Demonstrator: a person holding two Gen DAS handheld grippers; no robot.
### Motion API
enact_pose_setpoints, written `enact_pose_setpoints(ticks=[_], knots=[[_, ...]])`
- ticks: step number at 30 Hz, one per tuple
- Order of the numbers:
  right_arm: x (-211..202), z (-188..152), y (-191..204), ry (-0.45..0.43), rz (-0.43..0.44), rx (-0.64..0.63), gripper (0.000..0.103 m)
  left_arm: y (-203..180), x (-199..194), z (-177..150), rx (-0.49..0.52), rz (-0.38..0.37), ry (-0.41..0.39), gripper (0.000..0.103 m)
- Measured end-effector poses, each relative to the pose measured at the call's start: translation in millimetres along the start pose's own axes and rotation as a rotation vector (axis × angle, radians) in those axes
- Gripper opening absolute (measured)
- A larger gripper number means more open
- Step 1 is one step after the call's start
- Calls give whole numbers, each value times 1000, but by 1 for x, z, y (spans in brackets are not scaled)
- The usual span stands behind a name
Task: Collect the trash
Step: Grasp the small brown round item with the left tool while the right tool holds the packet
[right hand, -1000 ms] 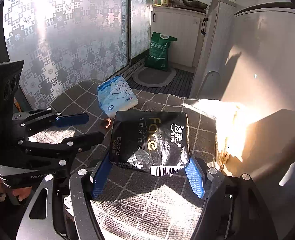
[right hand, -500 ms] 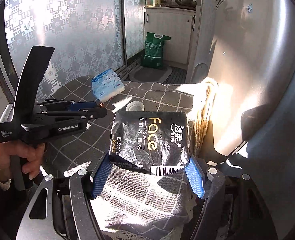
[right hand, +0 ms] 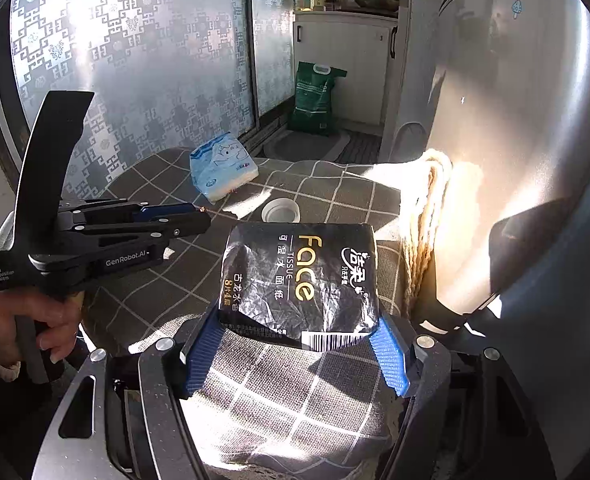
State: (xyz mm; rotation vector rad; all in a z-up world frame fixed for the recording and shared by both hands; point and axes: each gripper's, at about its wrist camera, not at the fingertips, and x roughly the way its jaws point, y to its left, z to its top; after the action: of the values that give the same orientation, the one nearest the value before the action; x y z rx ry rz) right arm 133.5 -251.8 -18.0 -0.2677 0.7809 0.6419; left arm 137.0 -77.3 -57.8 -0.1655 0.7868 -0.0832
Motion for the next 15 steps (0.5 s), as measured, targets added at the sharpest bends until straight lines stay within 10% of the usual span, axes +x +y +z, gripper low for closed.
enact_pose_setpoints(ticks=[15], knots=[[27, 31, 37, 20, 29, -9, 69, 36, -50, -14, 31, -70, -87, 23]])
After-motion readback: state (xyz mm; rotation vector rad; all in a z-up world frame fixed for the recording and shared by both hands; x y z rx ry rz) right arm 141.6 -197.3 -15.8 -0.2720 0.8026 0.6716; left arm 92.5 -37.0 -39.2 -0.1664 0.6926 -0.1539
